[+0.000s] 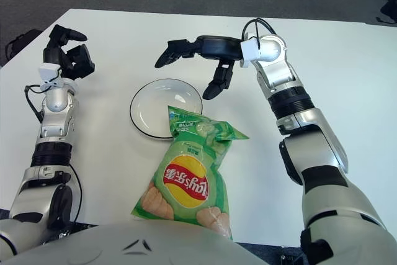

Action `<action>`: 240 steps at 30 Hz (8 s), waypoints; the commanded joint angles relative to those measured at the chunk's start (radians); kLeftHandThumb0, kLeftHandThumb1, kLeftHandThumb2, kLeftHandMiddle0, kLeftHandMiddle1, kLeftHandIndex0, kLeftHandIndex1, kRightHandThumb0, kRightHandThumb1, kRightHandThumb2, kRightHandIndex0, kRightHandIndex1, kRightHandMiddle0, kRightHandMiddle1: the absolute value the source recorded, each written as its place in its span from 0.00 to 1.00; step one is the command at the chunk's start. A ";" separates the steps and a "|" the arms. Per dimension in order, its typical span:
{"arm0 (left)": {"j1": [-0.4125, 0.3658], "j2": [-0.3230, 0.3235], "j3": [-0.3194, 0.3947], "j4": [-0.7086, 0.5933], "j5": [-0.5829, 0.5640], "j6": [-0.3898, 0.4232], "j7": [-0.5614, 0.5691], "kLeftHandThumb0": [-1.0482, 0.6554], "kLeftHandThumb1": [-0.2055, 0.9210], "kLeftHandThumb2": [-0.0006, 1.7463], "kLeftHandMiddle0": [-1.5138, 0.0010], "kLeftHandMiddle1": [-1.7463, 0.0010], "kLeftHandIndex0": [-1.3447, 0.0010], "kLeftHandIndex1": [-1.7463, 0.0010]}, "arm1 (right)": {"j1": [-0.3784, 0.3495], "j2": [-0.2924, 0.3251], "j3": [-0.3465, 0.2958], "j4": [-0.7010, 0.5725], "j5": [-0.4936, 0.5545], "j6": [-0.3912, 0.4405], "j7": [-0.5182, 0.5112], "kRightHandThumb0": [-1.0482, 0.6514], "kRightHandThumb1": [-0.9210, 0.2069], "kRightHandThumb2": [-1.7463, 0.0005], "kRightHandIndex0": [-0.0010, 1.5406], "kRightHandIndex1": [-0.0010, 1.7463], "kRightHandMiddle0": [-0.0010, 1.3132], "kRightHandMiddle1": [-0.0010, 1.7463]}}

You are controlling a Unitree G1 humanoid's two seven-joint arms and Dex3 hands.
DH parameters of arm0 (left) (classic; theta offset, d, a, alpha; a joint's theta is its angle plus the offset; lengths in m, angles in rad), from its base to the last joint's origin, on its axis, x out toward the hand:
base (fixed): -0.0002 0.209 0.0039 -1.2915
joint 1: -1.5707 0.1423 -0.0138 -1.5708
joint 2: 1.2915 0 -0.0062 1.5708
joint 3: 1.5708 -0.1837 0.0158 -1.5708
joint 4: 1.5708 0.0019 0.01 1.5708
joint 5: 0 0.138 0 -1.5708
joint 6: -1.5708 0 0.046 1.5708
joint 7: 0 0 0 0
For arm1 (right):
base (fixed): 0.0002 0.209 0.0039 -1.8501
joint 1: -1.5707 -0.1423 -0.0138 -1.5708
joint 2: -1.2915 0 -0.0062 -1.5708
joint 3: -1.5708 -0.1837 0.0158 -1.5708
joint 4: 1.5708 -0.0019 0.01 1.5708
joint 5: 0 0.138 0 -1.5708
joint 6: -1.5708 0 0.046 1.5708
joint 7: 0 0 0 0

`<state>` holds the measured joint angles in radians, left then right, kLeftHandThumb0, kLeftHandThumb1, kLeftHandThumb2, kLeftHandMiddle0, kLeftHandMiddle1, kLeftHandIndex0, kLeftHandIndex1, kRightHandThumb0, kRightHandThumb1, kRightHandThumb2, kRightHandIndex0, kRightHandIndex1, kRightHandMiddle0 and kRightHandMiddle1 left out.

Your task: Put the snack into the plate.

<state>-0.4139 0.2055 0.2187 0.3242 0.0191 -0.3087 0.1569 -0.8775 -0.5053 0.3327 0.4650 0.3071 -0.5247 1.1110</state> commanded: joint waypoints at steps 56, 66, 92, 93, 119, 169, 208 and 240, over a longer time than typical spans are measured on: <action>-0.052 0.004 -0.006 0.092 0.006 -0.038 0.007 0.37 0.68 0.58 0.27 0.00 0.68 0.00 | 0.054 0.047 -0.077 -0.157 -0.047 0.162 0.344 0.27 0.55 0.51 0.09 0.02 0.00 0.43; -0.054 0.007 -0.006 0.046 0.015 0.014 0.018 0.37 0.68 0.58 0.27 0.00 0.68 0.00 | -0.030 -0.038 -0.023 -0.210 -0.057 0.174 0.495 0.25 0.51 0.51 0.12 0.03 0.00 0.45; 0.005 0.024 0.000 -0.154 0.048 0.199 0.024 0.37 0.68 0.58 0.27 0.00 0.68 0.00 | -0.303 -0.347 0.472 -0.304 0.095 0.503 0.503 0.24 0.46 0.51 0.18 0.05 0.00 0.60; 0.005 0.024 0.000 -0.156 0.050 0.199 0.026 0.37 0.68 0.58 0.27 0.00 0.68 0.00 | -0.308 -0.349 0.478 -0.304 0.099 0.501 0.503 0.24 0.46 0.51 0.18 0.05 0.00 0.60; -0.004 0.004 0.014 -0.151 0.043 0.190 0.065 0.36 0.61 0.64 0.29 0.00 0.64 0.00 | -0.321 -0.355 0.501 -0.318 0.116 0.510 0.503 0.24 0.45 0.52 0.18 0.04 0.00 0.62; -0.063 0.035 0.045 0.045 0.011 0.069 0.051 0.36 0.60 0.64 0.35 0.00 0.64 0.00 | -0.274 -0.282 0.161 -0.467 -0.425 0.698 0.340 0.15 0.29 0.65 0.20 0.30 0.08 0.69; -0.078 0.113 0.070 0.086 -0.061 0.081 -0.030 0.35 0.55 0.68 0.21 0.00 0.60 0.00 | -0.331 -0.183 0.166 -0.433 -0.490 0.750 0.368 0.15 0.29 0.65 0.20 0.30 0.08 0.69; -0.066 0.101 0.068 0.009 -0.055 0.156 -0.032 0.34 0.51 0.72 0.20 0.00 0.57 0.00 | -0.118 -0.258 0.237 -0.514 -1.230 0.688 -0.375 0.35 0.46 0.31 0.57 0.99 0.41 1.00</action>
<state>-0.4738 0.2982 0.2737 0.3222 -0.0160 -0.1663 0.1409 -1.0879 -0.7149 0.5399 -0.0210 -0.6977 0.2138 0.9601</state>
